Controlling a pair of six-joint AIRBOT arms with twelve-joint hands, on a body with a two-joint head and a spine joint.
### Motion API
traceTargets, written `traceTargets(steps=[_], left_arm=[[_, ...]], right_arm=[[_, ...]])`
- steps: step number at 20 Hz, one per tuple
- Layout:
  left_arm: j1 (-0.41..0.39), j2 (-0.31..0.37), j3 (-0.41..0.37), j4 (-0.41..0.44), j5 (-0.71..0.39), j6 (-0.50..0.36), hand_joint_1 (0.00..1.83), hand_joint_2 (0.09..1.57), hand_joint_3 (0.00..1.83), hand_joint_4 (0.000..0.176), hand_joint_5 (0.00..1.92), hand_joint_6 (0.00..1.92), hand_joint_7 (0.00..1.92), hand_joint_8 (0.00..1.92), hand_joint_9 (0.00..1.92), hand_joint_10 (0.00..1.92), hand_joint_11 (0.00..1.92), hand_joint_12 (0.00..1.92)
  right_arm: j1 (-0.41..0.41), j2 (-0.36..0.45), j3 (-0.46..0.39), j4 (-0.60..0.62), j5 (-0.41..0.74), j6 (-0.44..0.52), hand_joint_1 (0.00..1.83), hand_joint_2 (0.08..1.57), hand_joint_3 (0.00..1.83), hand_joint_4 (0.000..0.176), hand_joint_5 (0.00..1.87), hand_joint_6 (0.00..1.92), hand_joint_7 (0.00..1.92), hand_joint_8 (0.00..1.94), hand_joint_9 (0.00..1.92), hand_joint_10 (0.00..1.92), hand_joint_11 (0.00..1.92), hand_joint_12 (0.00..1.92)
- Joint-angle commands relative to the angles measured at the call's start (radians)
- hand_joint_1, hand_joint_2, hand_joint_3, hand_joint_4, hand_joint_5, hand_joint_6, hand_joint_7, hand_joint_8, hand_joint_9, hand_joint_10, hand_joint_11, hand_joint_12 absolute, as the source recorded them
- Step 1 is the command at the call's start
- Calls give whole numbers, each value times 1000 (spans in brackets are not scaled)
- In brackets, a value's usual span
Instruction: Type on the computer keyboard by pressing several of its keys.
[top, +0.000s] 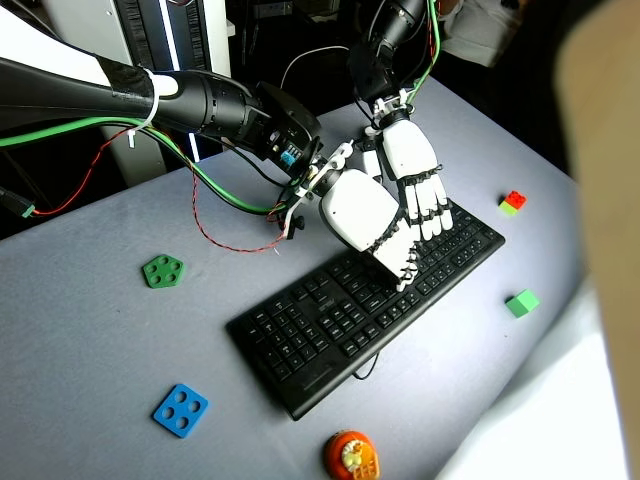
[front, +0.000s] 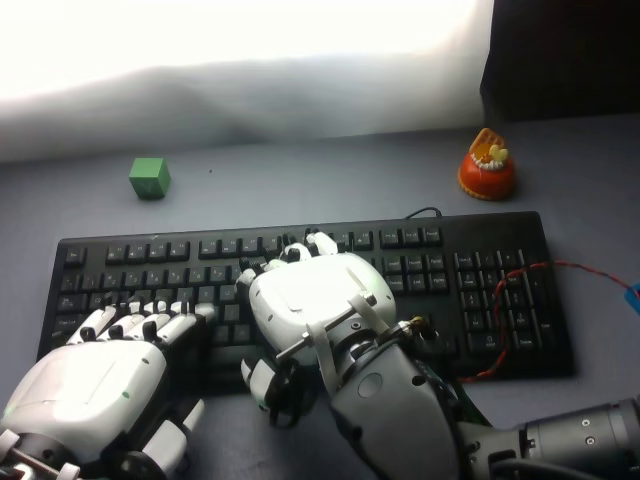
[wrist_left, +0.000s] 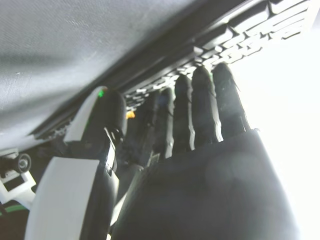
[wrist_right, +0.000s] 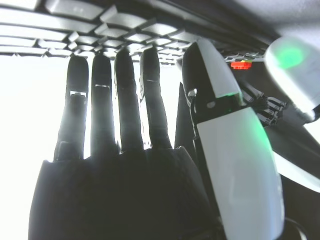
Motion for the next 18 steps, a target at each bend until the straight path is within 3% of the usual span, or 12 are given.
traceTargets(steps=[1, 2, 3, 4, 5, 7, 8, 10, 11, 12, 14, 18], left_arm=[[-1, 4, 3, 43, -76, 4, 741, 1466, 0, 0, 462, 74, 255, 9, 149, 13, 27, 24], [-1, 4, 3, 43, -76, 3, 741, 1466, 0, 0, 462, 74, 255, 9, 149, 13, 27, 24], [-1, 4, 3, 43, -76, 3, 695, 1485, 0, 0, 348, 17, 280, 6, 211, 17, 5, 199], [-1, 4, 3, 43, -76, 3, 654, 1494, 3, 2, 180, 6, 331, 7, 296, 38, 0, 493], [-1, 4, 3, 44, -76, 2, 664, 1496, 2, 20, 100, 4, 371, 11, 374, 60, 0, 724], [-1, 4, 2, 44, -79, 1, 682, 1482, 0, 0, 301, 74, 379, 6, 381, 53, 0, 996], [-1, 5, 2, 44, -80, 1, 753, 1468, 0, 0, 617, 166, 306, 0, 268, 5, 0, 924], [-2, 6, 1, 44, -81, 0, 810, 1431, 0, 0, 664, 177, 316, 5, 273, 7, 0, 894], [-2, 7, 0, 44, -82, 0, 803, 1437, 0, 0, 576, 128, 363, 15, 318, 26, 0, 963], [-2, 8, 0, 44, -83, 0, 829, 1420, 0, 0, 512, 89, 421, 25, 369, 47, 0, 1074], [-2, 8, 0, 44, -87, -3, 809, 1438, 0, 0, 284, 9, 380, 6, 458, 93, 0, 1336], [-5, 11, 1, 44, -98, -10, 809, 1435, 0, 0, 258, 2, 345, 0, 450, 102, 0, 1384]], right_arm=[[0, 2, 1, -27, 22, -4, 901, 1245, 0, 0, 533, 900, 504, 33, 137, 733, 0, 1219], [0, 2, 1, -27, 22, -4, 901, 1245, 0, 0, 533, 900, 504, 33, 137, 733, 0, 1219], [0, 2, 1, -26, 23, -4, 881, 1245, 0, 0, 431, 720, 542, 34, 231, 708, 0, 1235], [0, 2, 2, -26, 23, -4, 871, 1251, 0, 0, 304, 608, 589, 46, 374, 767, 0, 1344], [0, 2, 2, -26, 24, -4, 863, 1252, 0, 0, 259, 512, 613, 47, 425, 854, 0, 1452], [0, 2, 2, -24, 25, -4, 832, 1267, 3, 0, 462, 530, 558, 14, 205, 902, 0, 1546], [0, 2, 2, -22, 27, -4, 955, 1276, 5, 0, 677, 1391, 545, 7, 46, 859, 0, 1546], [1, 1, 2, -21, 30, -4, 941, 1299, 3, 0, 646, 1475, 575, 18, 114, 846, 0, 1482], [2, 1, 2, -21, 31, -3, 871, 1277, 0, 0, 490, 1000, 624, 32, 274, 816, 0, 1486], [3, 1, 2, -20, 32, -2, 845, 1272, 0, 0, 467, 795, 656, 36, 379, 781, 0, 1536], [4, 0, 2, -17, 35, -2, 843, 1270, 0, 0, 337, 641, 691, 39, 554, 786, 100, 1667], [6, -7, 1, -15, 76, 4, 811, 1289, 3, 0, 248, 603, 620, 4, 431, 882, 74, 1696]])
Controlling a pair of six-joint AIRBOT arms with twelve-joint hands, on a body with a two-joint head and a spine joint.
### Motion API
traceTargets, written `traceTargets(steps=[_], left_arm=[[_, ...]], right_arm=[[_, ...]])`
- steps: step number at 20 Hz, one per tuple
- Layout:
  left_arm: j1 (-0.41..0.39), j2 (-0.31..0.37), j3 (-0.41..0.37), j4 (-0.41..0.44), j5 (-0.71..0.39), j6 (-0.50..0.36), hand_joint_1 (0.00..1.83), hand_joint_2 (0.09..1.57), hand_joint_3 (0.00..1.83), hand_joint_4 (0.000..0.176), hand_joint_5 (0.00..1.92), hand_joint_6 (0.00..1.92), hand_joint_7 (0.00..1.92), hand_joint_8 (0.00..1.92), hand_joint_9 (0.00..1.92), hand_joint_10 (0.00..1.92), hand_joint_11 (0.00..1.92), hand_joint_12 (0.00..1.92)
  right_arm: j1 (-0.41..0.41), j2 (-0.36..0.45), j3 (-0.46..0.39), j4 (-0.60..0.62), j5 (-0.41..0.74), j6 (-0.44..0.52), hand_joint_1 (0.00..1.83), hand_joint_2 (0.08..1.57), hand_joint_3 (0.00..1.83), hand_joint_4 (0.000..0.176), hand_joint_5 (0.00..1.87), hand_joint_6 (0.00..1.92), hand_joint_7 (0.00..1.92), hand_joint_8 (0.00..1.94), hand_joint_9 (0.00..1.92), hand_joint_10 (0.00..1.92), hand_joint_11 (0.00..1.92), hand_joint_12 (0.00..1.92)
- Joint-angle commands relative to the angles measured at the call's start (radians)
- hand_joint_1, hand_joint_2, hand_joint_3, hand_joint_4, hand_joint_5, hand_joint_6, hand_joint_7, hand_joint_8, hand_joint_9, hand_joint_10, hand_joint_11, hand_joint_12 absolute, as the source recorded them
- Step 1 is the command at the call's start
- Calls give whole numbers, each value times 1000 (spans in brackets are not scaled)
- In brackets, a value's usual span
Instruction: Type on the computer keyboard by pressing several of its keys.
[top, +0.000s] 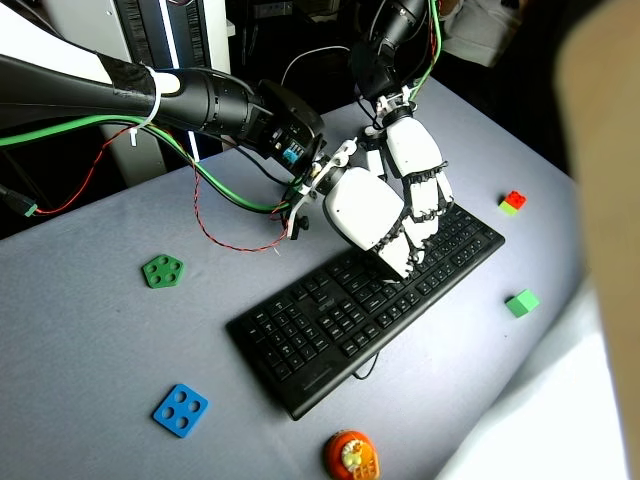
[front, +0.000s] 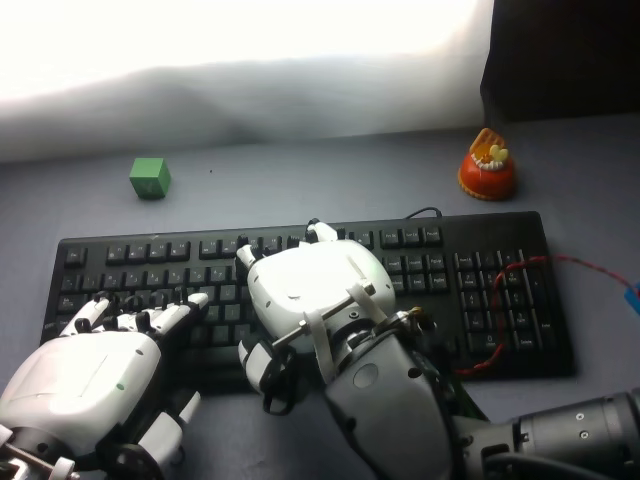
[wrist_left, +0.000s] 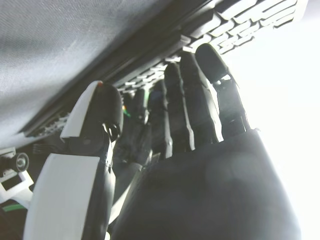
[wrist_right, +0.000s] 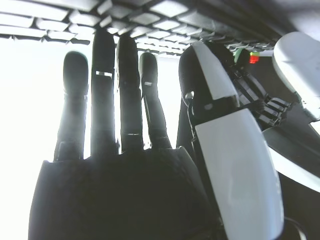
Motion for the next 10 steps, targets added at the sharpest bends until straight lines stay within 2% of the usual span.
traceTargets(steps=[1, 6, 8, 10], left_arm=[[-6, 7, 1, 35, -77, -6, 837, 1437, 0, 0, 260, 3, 348, 2, 454, 106, 0, 1377], [-27, 3, 18, 60, -117, 4, 743, 1443, 0, 0, 244, 2, 336, 5, 415, 94, 0, 1278], [-33, -4, 31, 77, -139, 7, 979, 1357, 0, 0, 362, 38, 400, 16, 440, 100, 0, 1348], [-35, -15, 38, 77, -160, 14, 1011, 1352, 0, 0, 387, 39, 398, 10, 421, 93, 0, 1353]], right_arm=[[-5, -1, -2, -19, 49, 3, 805, 1296, 4, 0, 240, 598, 564, 0, 359, 875, 14, 1701], [11, -5, -10, -15, 79, -7, 753, 1315, 2, 0, 257, 498, 410, 0, 212, 666, 0, 1465], [31, 22, -44, -35, 103, -22, 767, 1301, 0, 0, 291, 459, 397, 2, 231, 627, 0, 1451], [33, 61, -90, -115, 120, 6, 756, 1300, 4, 0, 300, 405, 383, 0, 237, 590, 0, 1442]])
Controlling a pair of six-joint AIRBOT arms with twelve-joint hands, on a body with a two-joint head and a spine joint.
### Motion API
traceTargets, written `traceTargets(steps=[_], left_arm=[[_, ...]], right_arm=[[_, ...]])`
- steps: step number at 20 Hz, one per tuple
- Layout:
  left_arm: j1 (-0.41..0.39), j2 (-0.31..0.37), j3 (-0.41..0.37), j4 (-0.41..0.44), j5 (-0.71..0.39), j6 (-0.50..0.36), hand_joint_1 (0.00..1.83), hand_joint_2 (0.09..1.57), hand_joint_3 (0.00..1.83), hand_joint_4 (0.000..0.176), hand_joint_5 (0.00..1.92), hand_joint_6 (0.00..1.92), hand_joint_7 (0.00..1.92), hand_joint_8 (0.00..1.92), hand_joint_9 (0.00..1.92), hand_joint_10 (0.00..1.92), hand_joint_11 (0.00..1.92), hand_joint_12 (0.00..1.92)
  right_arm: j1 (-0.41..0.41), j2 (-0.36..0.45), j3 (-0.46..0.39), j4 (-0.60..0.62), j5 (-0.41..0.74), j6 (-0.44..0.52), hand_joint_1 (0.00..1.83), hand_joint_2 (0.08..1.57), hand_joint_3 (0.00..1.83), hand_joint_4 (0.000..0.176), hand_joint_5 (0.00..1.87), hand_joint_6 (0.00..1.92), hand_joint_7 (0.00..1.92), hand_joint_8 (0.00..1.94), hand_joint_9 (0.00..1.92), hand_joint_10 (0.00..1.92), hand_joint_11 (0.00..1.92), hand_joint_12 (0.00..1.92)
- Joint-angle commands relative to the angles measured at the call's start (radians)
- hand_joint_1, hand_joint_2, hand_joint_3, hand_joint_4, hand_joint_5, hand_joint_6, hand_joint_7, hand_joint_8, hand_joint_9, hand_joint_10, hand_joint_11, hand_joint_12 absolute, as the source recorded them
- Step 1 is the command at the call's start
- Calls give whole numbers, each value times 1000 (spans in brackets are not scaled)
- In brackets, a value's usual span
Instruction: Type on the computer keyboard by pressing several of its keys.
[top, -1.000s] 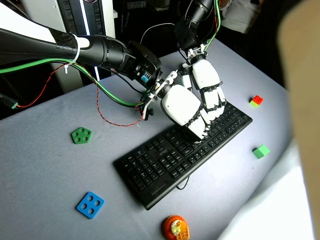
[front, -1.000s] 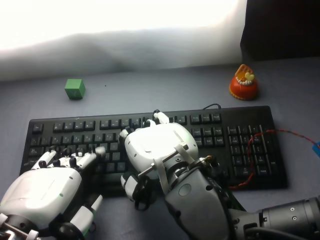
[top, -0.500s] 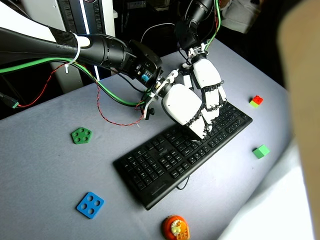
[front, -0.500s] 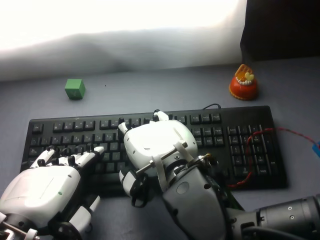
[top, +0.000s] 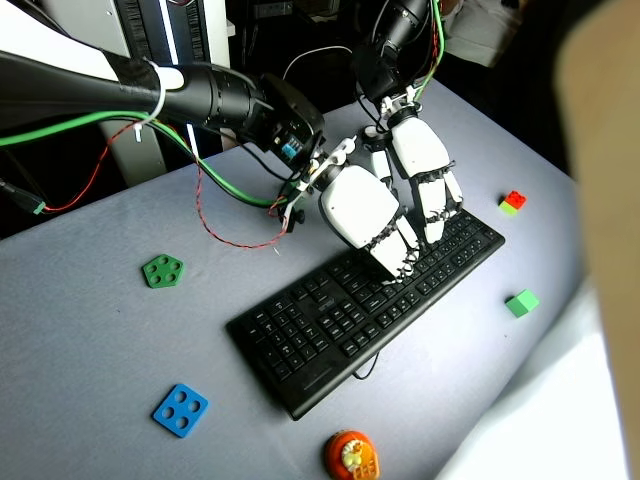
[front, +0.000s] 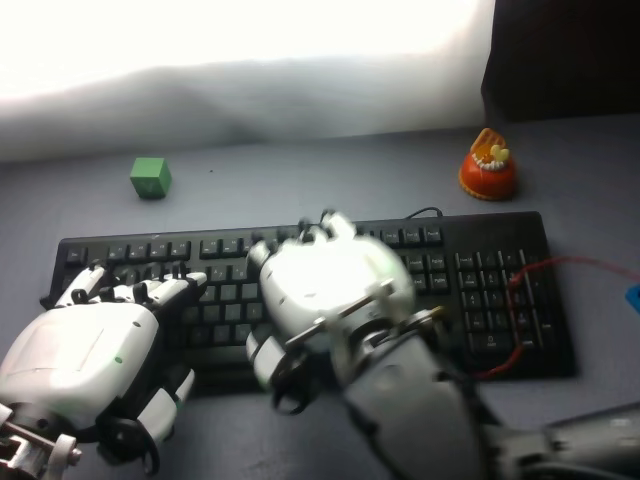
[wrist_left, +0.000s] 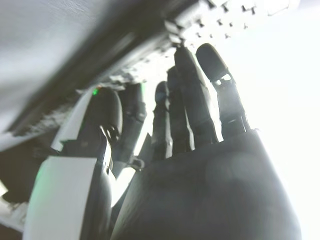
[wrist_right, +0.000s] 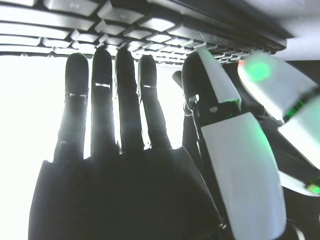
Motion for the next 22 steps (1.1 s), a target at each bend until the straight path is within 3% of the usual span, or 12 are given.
traceTargets(steps=[1, 2, 3, 5, 7, 8, 9, 12, 15, 19, 20, 22], left_arm=[[-11, -4, 2, 57, -114, 9, 863, 1405, 12, 0, 302, 17, 342, 4, 386, 80, 0, 1295], [-15, -13, 3, 57, -117, 13, 863, 1405, 12, 0, 302, 17, 342, 4, 386, 80, 0, 1295], [-21, -22, 4, 57, -124, 22, 655, 1465, 36, 0, 212, 26, 294, 10, 367, 71, 0, 1251], [-41, -48, 10, 57, -131, 45, 424, 1489, 30, 0, 191, 21, 306, 13, 388, 76, 0, 1246], [-61, -77, 22, 57, -132, 59, 462, 1465, 12, 0, 224, 29, 325, 16, 407, 82, 0, 1269], [-62, -81, 25, 57, -132, 64, 423, 1425, 0, 0, 291, 48, 380, 29, 441, 93, 0, 1297], [-63, -92, 32, 57, -132, 68, 290, 1426, 0, 0, 323, 53, 412, 33, 448, 92, 0, 1292], [-60, -122, 57, 57, -136, 72, 144, 1440, 7, 0, 361, 18, 444, 5, 454, 69, 0, 1295], [-61, -149, 87, 57, -138, 77, 204, 1444, 0, 0, 383, 19, 458, 7, 476, 71, 0, 1324], [-61, -170, 119, 57, -142, 77, 272, 1461, 1, 0, 359, 4, 440, 2, 464, 55, 0, 1295], [-60, -174, 125, 57, -142, 77, 355, 1464, 0, 0, 331, 5, 431, 3, 463, 53, 0, 1301], [-60, -178, 131, 57, -142, 79, 694, 1417, 0, 0, 348, 13, 434, 4, 479, 59, 0, 1331]], right_arm=[[18, 14, -15, -110, 54, 8, 752, 1296, 2, 0, 319, 396, 397, 6, 256, 598, 0, 1463], [24, 45, -46, -112, 39, 4, 752, 1296, 2, 0, 319, 396, 397, 6, 256, 598, 0, 1463], [29, 72, -68, -112, 29, -7, 724, 1314, 9, 0, 311, 392, 393, 4, 258, 600, 0, 1473], [38, 127, -100, -103, 20, -26, 729, 1318, 5, 0, 301, 410, 370, 0, 215, 652, 0, 1494], [60, 207, -150, -74, -18, -30, 740, 1312, 1, 0, 305, 422, 375, 2, 211, 672, 0, 1504], [66, 229, -171, -68, -28, -33, 656, 1333, 9, 0, 270, 418, 364, 1, 213, 681, 0, 1502], [75, 266, -209, -67, -38, -44, 650, 1334, 4, 0, 253, 465, 356, 1, 194, 720, 0, 1509], [102, 333, -289, -20, -32, -103, 663, 1333, 0, 0, 206, 559, 348, 0, 169, 756, 0, 1504], [121, 393, -345, 25, -39, -128, 637, 1339, 0, 0, 200, 568, 366, 8, 174, 748, 0, 1482], [131, 410, -355, 26, -35, -119, 657, 1331, 0, 0, 182, 585, 359, 3, 164, 756, 0, 1492], [135, 408, -356, 26, -38, -108, 674, 1324, 0, 0, 187, 591, 365, 6, 169, 760, 0, 1492], [138, 401, -354, 26, -41, -98, 676, 1324, 0, 0, 194, 596, 365, 5, 165, 763, 0, 1503]])
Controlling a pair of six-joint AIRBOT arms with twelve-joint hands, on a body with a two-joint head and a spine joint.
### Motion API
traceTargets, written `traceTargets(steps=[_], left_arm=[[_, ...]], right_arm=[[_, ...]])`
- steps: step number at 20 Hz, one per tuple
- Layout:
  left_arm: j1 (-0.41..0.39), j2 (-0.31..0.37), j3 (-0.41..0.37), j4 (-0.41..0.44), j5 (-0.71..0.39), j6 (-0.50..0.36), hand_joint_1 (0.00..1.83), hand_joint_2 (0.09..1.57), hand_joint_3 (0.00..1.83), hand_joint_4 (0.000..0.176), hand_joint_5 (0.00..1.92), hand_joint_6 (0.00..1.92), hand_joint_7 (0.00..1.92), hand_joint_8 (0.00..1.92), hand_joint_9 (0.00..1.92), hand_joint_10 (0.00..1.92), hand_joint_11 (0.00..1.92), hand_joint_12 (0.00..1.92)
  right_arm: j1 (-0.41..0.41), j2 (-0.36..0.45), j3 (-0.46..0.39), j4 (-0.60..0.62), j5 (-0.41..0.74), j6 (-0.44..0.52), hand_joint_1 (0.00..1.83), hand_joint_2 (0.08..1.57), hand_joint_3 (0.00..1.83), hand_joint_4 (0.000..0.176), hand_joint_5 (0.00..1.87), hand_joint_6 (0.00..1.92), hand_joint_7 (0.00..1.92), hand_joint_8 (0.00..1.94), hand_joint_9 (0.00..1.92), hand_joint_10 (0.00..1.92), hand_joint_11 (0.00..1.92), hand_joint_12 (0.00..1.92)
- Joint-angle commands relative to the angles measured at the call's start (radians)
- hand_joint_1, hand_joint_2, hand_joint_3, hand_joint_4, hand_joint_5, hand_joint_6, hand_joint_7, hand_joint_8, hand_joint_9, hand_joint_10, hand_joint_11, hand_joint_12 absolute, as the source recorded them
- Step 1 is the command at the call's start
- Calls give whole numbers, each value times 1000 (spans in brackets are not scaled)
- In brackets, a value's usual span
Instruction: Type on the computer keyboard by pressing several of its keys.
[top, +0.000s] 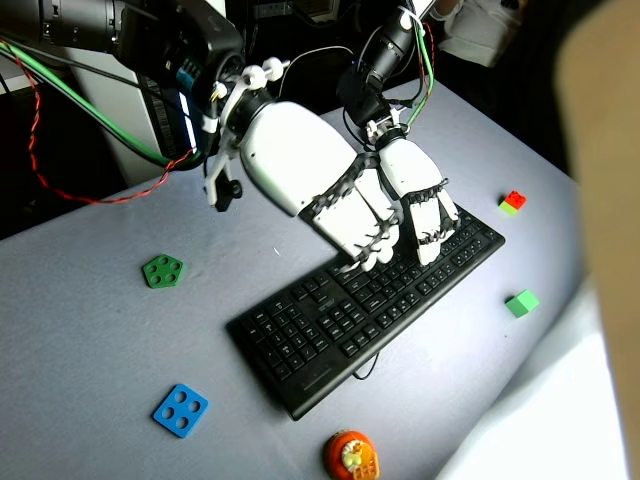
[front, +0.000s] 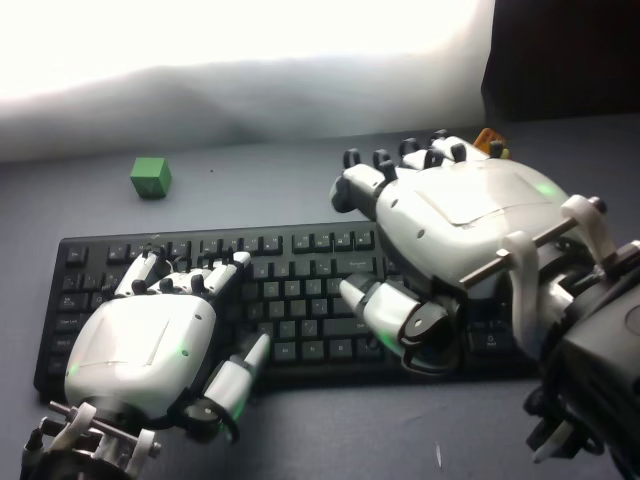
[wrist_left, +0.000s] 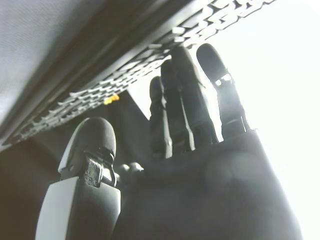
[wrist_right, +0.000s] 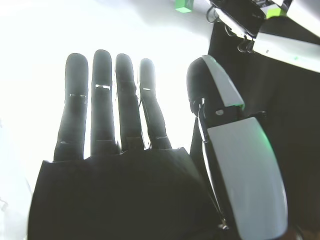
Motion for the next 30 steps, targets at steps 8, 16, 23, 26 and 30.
traceTargets(steps=[8, 16, 23, 26, 30], left_arm=[[11, -2, 6, 61, -77, 1, 1557, 1145, 0, 13, 381, 1, 406, 5, 451, 60, 0, 1276], [-20, 85, -29, 60, -14, -14, 458, 1251, 17, 0, 321, 7, 404, 9, 455, 79, 0, 1311], [-41, 227, -81, 60, 67, -17, 1, 1245, 4, 6, 332, 5, 405, 1, 460, 72, 0, 1301], [-50, 271, -91, 57, 102, -28, 36, 1254, 4, 0, 409, 32, 496, 29, 503, 90, 0, 1326], [-66, 321, -119, 47, 137, -35, 175, 1334, 7, 0, 757, 781, 761, 1006, 564, 1315, 181, 1859]], right_arm=[[22, -8, -4, -88, 31, 19, 661, 1335, 0, 0, 211, 583, 368, 3, 164, 758, 0, 1474], [18, -17, -4, -88, 33, 18, 613, 1330, 0, 0, 197, 584, 380, 8, 180, 768, 0, 1505], [17, -24, -4, -88, 50, 15, 579, 1335, 0, 0, 172, 600, 371, 7, 181, 768, 0, 1488], [16, -26, -4, -88, 49, 14, 322, 1285, 0, 0, 282, 631, 518, 60, 295, 784, 0, 1533], [15, -28, -4, -88, 49, 14, 248, 1260, 2, 0, 761, 1169, 901, 1183, 685, 1545, 409, 1898]])
